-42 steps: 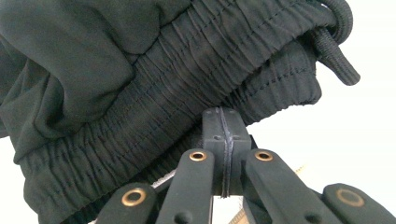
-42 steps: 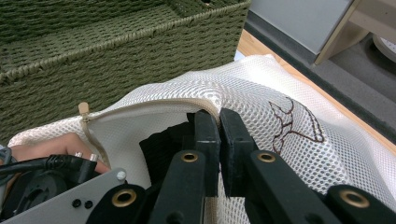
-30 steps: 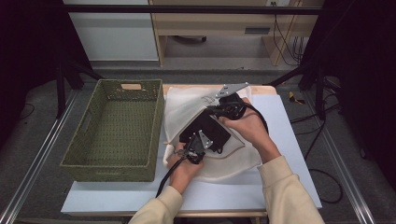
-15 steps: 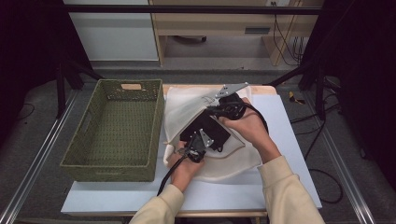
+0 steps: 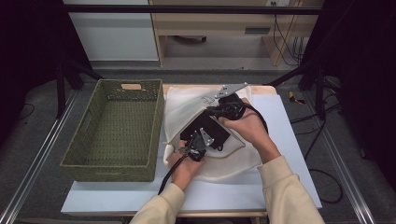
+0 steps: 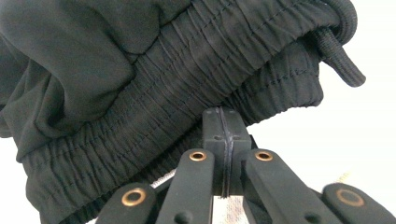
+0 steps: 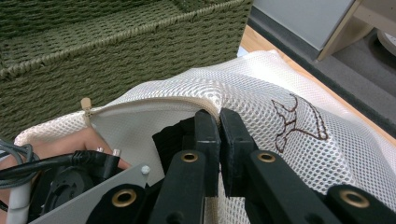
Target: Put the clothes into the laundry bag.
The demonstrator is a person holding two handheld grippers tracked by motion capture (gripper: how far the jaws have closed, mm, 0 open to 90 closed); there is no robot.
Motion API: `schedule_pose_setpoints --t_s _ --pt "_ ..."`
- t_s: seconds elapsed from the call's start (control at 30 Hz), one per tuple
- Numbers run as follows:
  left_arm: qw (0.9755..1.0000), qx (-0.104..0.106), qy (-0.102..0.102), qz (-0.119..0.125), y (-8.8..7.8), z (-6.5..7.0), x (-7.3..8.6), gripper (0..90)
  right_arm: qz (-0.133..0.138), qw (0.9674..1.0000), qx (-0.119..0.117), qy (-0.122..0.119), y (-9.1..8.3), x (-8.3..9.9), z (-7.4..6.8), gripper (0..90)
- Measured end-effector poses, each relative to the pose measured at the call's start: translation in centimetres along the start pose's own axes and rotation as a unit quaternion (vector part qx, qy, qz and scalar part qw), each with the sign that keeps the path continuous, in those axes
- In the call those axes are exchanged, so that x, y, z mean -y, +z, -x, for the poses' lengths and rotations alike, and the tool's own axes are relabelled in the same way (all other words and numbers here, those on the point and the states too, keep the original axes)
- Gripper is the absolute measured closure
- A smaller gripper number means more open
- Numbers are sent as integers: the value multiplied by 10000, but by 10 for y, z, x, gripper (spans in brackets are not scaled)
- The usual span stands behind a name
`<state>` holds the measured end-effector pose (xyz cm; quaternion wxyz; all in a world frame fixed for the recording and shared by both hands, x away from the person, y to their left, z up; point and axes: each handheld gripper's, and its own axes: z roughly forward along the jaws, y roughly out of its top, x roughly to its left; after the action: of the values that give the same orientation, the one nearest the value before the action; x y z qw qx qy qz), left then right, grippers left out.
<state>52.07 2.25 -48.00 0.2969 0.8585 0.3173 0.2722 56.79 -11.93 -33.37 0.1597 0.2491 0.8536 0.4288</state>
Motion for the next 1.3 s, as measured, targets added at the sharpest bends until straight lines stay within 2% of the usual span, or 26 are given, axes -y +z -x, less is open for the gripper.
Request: schedule_pose_setpoints --t_s 0.53,0.67,0.87,0.93,1.07,1.1,1.17,1.3 --pt "10000 -58 3 23 2 0 -1 900 -42 10000 -5 9 0 2 -1 872" --pt "9999 -53 20 102 -1 1 1 900 -54 10000 -3 8 0 3 -1 872" --pt "9997 26 29 253 -16 2 5 900 -76 10000 0 -1 0 3 -2 872" --pt "9993 71 71 364 -27 4 6 900 -98 9999 11 -27 -1 4 -4 872" --pt "9987 200 48 474 -39 6 7 900 -99 9999 7 -43 -2 6 -5 872" --pt "9983 270 108 501 -47 8 7 900 -105 9999 15 -44 -2 7 -7 872" --pt "9980 323 85 542 -51 9 7 900 -102 9999 13 -40 -3 9 -8 872" --pt "9962 535 61 678 -71 13 11 900 -108 9999 16 -75 -3 12 -12 872"
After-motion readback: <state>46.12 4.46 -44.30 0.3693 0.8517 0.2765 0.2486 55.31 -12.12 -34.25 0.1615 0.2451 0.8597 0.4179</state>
